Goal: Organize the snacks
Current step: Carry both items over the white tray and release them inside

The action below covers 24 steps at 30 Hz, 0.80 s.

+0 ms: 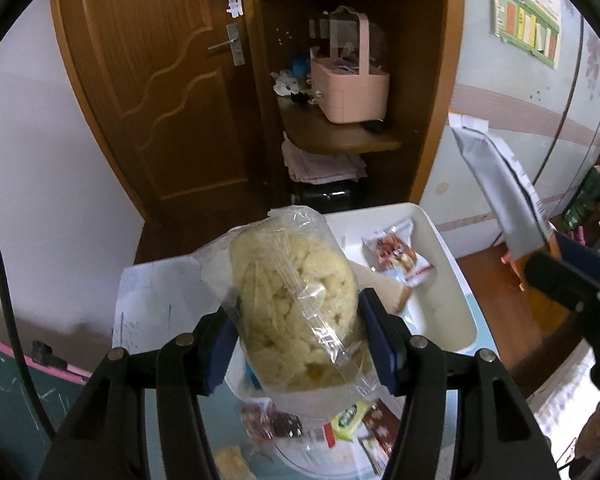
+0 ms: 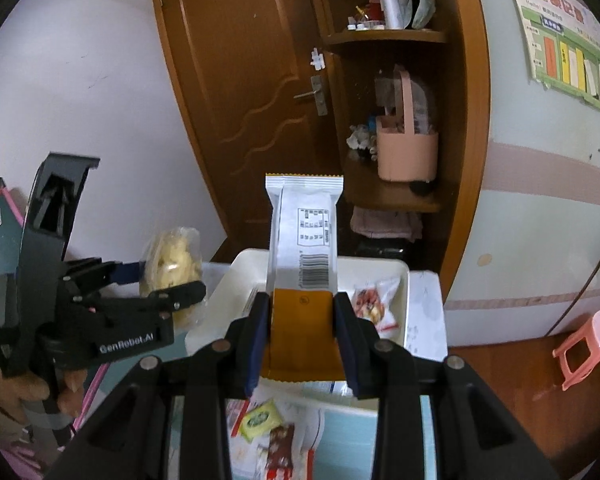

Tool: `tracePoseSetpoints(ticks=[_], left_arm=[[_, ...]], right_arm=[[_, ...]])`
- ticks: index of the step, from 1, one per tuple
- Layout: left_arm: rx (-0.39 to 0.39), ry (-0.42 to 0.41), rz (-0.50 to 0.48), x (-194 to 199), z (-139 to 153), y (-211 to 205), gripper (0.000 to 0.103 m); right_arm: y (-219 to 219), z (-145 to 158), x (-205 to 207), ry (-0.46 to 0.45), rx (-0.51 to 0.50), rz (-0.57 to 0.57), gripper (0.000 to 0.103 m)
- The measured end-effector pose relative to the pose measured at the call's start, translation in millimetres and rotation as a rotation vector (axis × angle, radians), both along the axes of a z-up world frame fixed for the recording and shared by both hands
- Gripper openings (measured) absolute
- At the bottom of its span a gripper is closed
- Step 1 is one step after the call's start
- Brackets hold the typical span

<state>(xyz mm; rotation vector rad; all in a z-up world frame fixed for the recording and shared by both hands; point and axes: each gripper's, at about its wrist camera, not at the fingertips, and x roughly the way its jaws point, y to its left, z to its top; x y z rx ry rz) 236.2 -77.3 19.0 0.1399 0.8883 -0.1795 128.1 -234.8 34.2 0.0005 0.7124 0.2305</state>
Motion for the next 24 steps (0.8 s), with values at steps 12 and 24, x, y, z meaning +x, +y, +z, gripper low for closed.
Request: tracePoseSetpoints(ticks=[12,24], left_arm=[[0.002,0.011,0.020,49,-18,1,0.057],[0.007,0.067,0.012,67,-58,4,0.094]], right_arm=[[5,-19,57,0.069,-0.027,-0.057,0.033],[14,-75,99,0.201,-0.107,-0.113,0.036]])
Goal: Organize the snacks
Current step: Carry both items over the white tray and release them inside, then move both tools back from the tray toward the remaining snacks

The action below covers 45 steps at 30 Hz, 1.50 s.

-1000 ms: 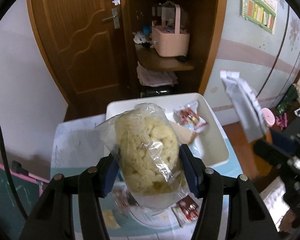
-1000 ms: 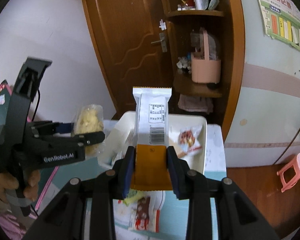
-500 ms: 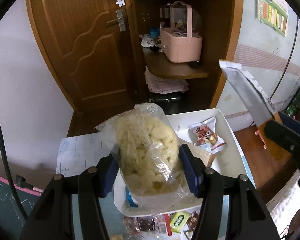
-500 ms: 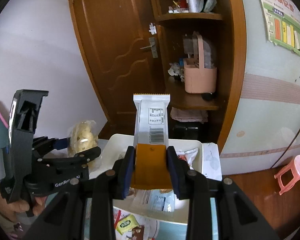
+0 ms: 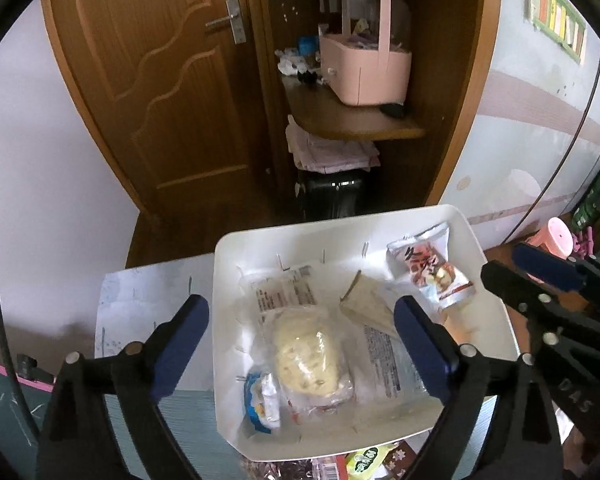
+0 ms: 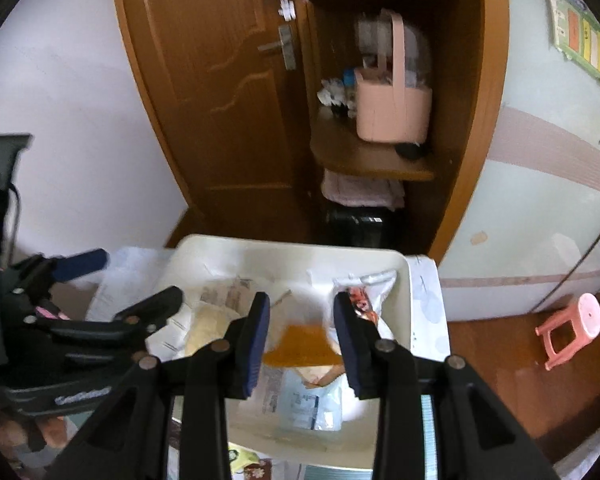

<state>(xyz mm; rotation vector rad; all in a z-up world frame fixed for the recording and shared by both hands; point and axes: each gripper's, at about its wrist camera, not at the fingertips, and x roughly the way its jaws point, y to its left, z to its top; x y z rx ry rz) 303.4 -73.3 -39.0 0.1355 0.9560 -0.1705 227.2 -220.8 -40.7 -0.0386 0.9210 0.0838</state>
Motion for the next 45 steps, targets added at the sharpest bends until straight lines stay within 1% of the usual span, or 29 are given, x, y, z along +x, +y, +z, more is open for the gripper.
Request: tracePoseSetpoints(ticks=[3,5,7,9,13,18,24,29,32,36,40,42,45], left_arm=[[0.008,0.020,0.001,2,-10,1,0.095],[0.011,0.025,0.001,2,-14,3,0.100],[0.011,0.031,0.004,0,-18,5,0.102],[0.006,0.045,0.007,0,-22,9,0.102],[0.009,0.059,0.012,-2,-27,12,0.102],[0.014,0.062,0.015,-6,-26,13,0.102],[0.002,0.067,0.020,-15,-20,14,0.102],[0.010,0.036,0.010,-33,-9,13,0.102],[-0.001,0.012,-0.001,-47,-2,15,0.102],[-0.007,0.002,-0.023,-69,0,22,0.102],[0.007,-0.006,-0.055,-94,-4,28,0.102],[0.013,-0.011,-0.069,-107,-6,34,0.102],[0.012,-0.005,-0.087,-124,-13,47,0.102]], right_arm=[[-1,-11,2,0.035,-0.004,-0.012,0.041],[-3,-18,1,0.053,0.006,-0.013,0.045],[-5,-25,0,0.066,0.015,-0.017,0.047],[-6,-30,-1,0.082,0.029,-0.023,0.048],[-4,-34,-2,0.094,0.047,-0.035,0.055],[-3,-33,-5,0.099,0.061,-0.038,0.056],[-6,-25,-14,0.092,0.089,-0.040,0.056],[-9,-17,-31,0.079,0.116,-0.028,0.057],[-10,-10,-46,0.065,0.123,-0.015,0.057],[-11,-6,-69,0.053,0.112,0.021,0.057],[-8,-11,-92,0.067,0.068,0.077,0.057],[-6,-18,-104,0.079,0.031,0.097,0.057],[-4,-31,-118,0.106,0.023,0.125,0.057]])
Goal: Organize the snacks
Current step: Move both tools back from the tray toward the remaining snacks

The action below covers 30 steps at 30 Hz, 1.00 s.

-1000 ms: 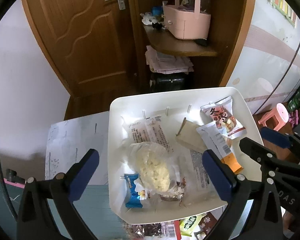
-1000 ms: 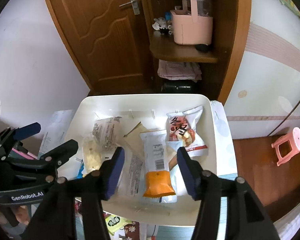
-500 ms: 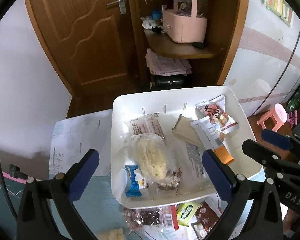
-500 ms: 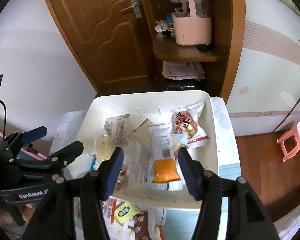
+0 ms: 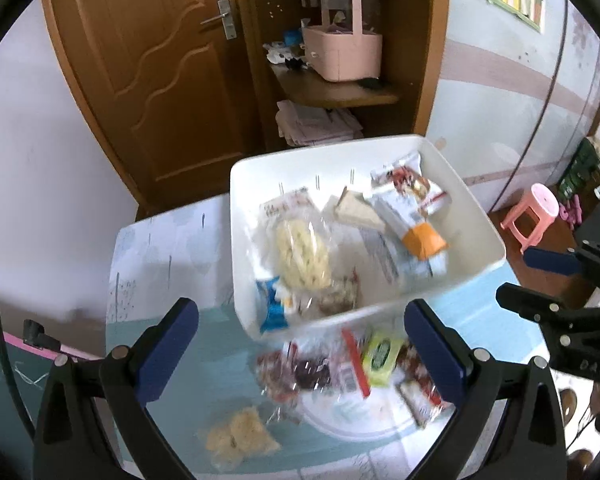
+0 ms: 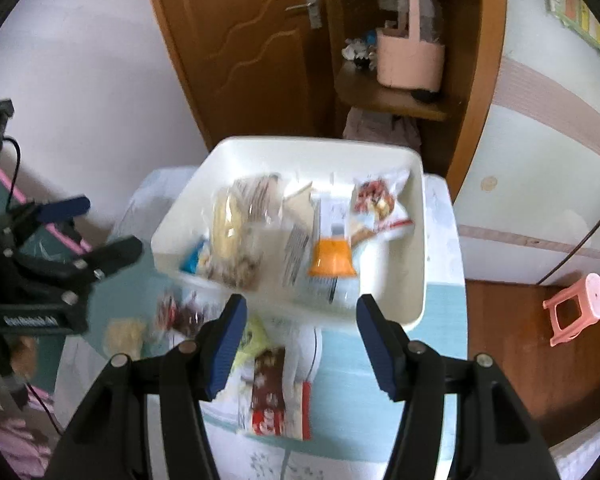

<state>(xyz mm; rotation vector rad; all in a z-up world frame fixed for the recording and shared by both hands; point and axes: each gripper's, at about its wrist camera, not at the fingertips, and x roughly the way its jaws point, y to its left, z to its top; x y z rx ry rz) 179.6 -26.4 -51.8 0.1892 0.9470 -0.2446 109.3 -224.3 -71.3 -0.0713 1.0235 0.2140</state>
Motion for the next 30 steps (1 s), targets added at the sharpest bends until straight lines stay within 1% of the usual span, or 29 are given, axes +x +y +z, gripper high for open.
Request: tracePoseSetpoints(ticks=[2,4,9,11,14,17,19,22,27,30], left_arm=[[-0.001,0.024,-0.019,-8,-8,11,0.102],[0.010,0.065,-0.023,-12,-21,25,0.102],[0.030,0.171,-0.025,-22,-57,63,0.102],[0.048,0.208,-0.036,-27,-74,74,0.102],[0.102,0.260,-0.068,-35,-104,85,0.102],[0.135,0.297,-0.107,-40,-126,91,0.102],[0.151,0.320,-0.127,-40,-139,94,0.102],[0.180,0.336,-0.134,-34,-151,95,0.102],[0.198,0.369,-0.138,-21,-168,92,0.102],[0.204,0.386,-0.137,-16,-173,88,0.096]], right_arm=[[2,-10,-6,0.022,-0.008,0.021,0.057],[6,-24,-10,0.058,-0.030,0.038,0.057],[9,-54,-14,0.136,-0.028,0.062,0.057],[12,-67,-16,0.168,-0.028,0.070,0.057],[16,-85,-17,0.212,-0.038,0.075,0.057],[22,-103,-16,0.250,-0.041,0.079,0.057],[26,-110,-15,0.264,-0.041,0.082,0.057],[32,-121,-10,0.285,-0.040,0.078,0.057],[38,-139,1,0.319,-0.037,0.064,0.057],[41,-146,3,0.323,-0.056,0.062,0.056]])
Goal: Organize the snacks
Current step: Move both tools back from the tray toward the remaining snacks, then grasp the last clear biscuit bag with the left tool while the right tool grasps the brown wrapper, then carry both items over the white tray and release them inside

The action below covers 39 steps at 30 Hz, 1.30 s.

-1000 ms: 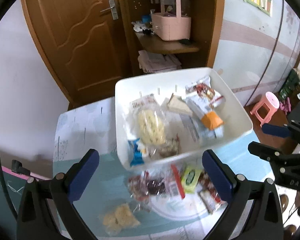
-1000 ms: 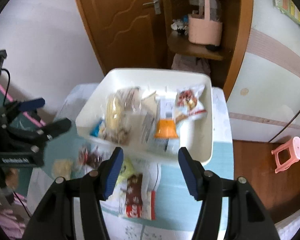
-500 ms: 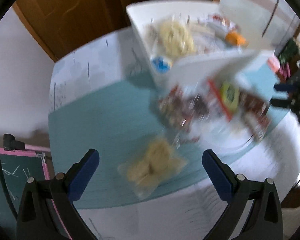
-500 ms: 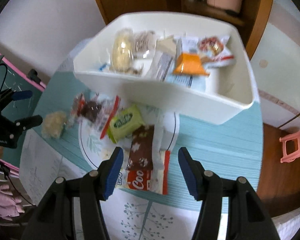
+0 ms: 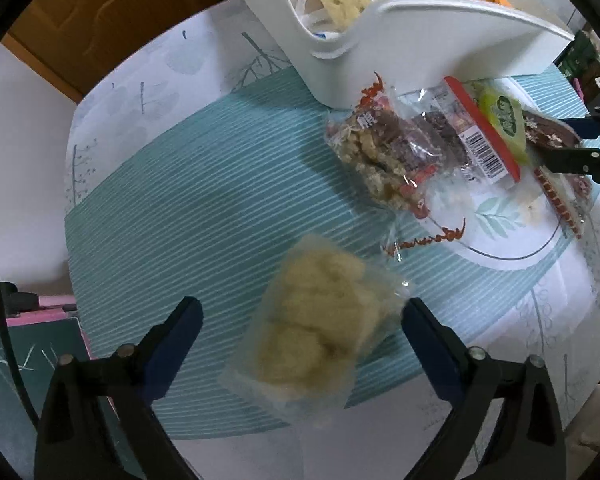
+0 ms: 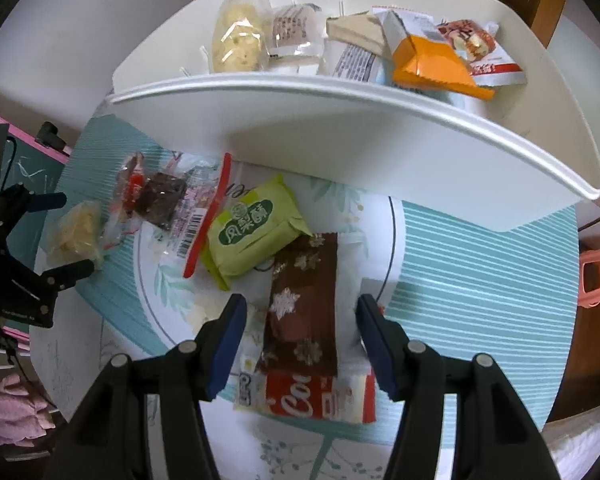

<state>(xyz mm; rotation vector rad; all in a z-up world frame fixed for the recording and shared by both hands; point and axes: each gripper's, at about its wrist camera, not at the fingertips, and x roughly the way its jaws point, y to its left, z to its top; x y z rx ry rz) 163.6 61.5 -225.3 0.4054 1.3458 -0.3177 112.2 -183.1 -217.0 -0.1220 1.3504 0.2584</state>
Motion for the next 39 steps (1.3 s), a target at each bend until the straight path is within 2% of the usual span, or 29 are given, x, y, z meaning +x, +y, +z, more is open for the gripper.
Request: tracePoseSetpoints(ticks=[2,4,5,8,13,20,25,31,35,39], left_arm=[[0.001,0.022,0.011,1,-6,-1,0.088],[-0.033,0.024,0.049,3,-5,4,0.079],[-0.068,0.040,0.083,4,-5,7,0.072],[-0.098,0.038,0.170,0,-6,12,0.061],[-0.131,0.012,0.264,-12,-3,16,0.050],[-0.223,0.019,0.369,-42,7,9,0.047],[-0.284,0.022,0.382,-66,24,-4,0.047],[-0.346,0.007,0.340,-86,56,-39,0.047],[-0.387,-0.038,0.296,-77,85,-60,0.047],[-0.435,-0.103,0.261,-65,119,-76,0.047]], right_arm=[[2,-2,1,-0.005,-0.012,0.006,0.051],[3,-4,0,-0.005,-0.020,0.014,0.045],[2,-4,0,-0.007,-0.016,0.016,0.045],[0,-5,-2,-0.018,-0.013,0.017,0.040],[-8,-1,-6,-0.021,0.014,0.011,0.036],[-19,17,-28,-0.043,0.078,-0.001,0.035],[-28,37,-47,-0.064,0.130,-0.012,0.035],[-24,65,-64,-0.101,0.181,-0.019,0.035],[-21,85,-68,-0.141,0.192,-0.022,0.035],[-25,118,-69,-0.213,0.207,-0.033,0.035]])
